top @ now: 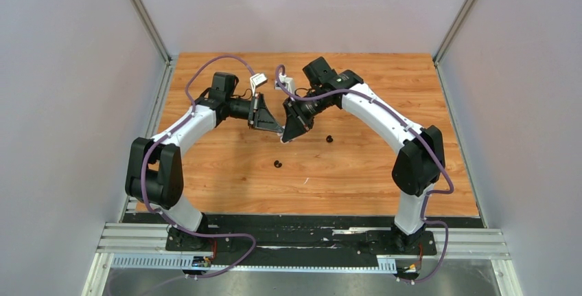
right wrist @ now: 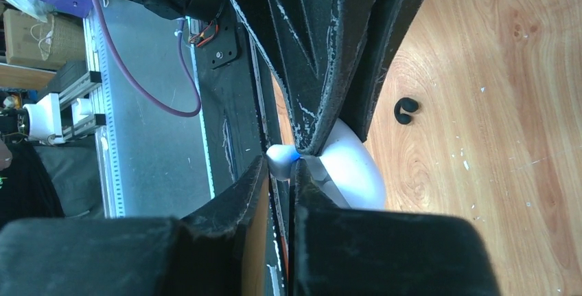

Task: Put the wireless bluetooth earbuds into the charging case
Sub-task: Place the earbud in the charging case.

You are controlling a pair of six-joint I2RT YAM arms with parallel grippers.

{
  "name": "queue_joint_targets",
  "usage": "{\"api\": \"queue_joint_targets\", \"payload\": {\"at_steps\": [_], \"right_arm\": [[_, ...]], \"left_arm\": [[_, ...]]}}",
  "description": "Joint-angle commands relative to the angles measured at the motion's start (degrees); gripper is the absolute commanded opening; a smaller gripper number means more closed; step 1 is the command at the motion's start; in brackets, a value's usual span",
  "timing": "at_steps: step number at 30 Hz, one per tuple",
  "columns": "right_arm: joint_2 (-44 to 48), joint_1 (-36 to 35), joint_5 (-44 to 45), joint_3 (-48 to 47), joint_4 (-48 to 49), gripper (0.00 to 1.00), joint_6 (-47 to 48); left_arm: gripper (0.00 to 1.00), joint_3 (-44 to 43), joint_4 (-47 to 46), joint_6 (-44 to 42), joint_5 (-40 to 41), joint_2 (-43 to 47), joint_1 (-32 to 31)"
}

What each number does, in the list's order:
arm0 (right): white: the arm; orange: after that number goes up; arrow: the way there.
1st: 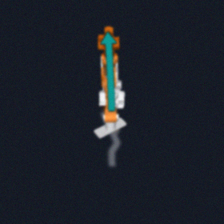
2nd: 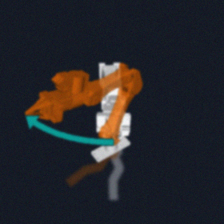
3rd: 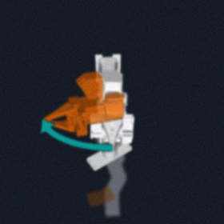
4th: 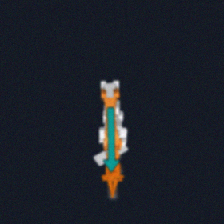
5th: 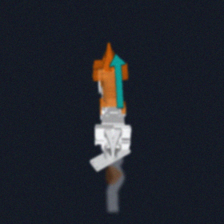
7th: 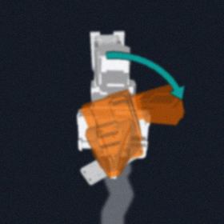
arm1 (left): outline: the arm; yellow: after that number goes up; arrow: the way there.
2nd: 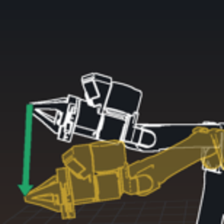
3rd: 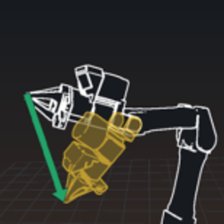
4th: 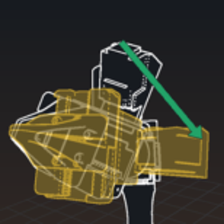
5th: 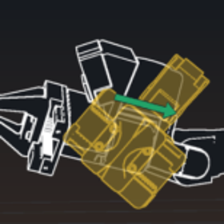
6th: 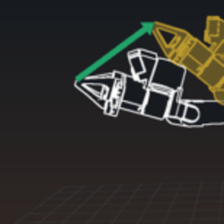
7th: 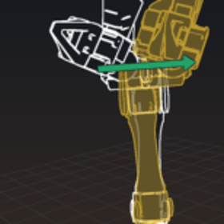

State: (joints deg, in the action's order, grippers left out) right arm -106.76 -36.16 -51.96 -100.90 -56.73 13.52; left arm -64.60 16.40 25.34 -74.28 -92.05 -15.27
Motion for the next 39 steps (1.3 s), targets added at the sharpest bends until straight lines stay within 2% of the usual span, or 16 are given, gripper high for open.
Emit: {"api": "queue_joint_targets", "payload": {"at_steps": [1,9,18,23,26,30,31,35,39], "right_arm": [[-0.5,1.1,1.8,-1.8,0.4,0.12,-3.1],[-0.1,1.5,11.0,-5.6,0.6,0.32,-8.1],[1.5,1.4,11.1,-6.9,-0.9,0.34,-10.0],[4.7,1.1,6.5,-7.8,-1.6,0.39,-3.1],[8.9,0.7,11.5,-4.1,2.8,0.55,2.8],[15.5,0.6,15.1,9.4,14.7,0.72,5.7],[15.9,0.6,14.3,11.1,15.4,0.74,5.9],[13.5,0.2,13.2,12.4,15.4,0.99,3.4],[11.2,-0.5,12.8,10.6,16.2,1.00,1.4]], "left_arm": [[0.00,-0.5,-0.9,-2.3,-4.1,2.1,-0.3],[0.00,-0.6,2.0,-5.3,-4.1,2.3,-1.0],[0.00,-1.6,2.4,-5.1,-4.0,1.1,-1.0],[0.00,-1.9,3.2,-5.4,-3.7,0.5,-1.0],[0.00,-2.7,3.8,-6.0,-4.0,0.4,-1.0],[0.00,-3.8,5.9,-7.9,-4.4,0.7,-1.0],[0.00,-3.9,5.9,-8.1,-4.6,0.7,-1.0],[0.00,-4.4,7.6,-9.2,-5.1,1.0,-1.0],[0.00,-5.6,12.3,-12.7,-5.0,0.8,-1.0]]}}
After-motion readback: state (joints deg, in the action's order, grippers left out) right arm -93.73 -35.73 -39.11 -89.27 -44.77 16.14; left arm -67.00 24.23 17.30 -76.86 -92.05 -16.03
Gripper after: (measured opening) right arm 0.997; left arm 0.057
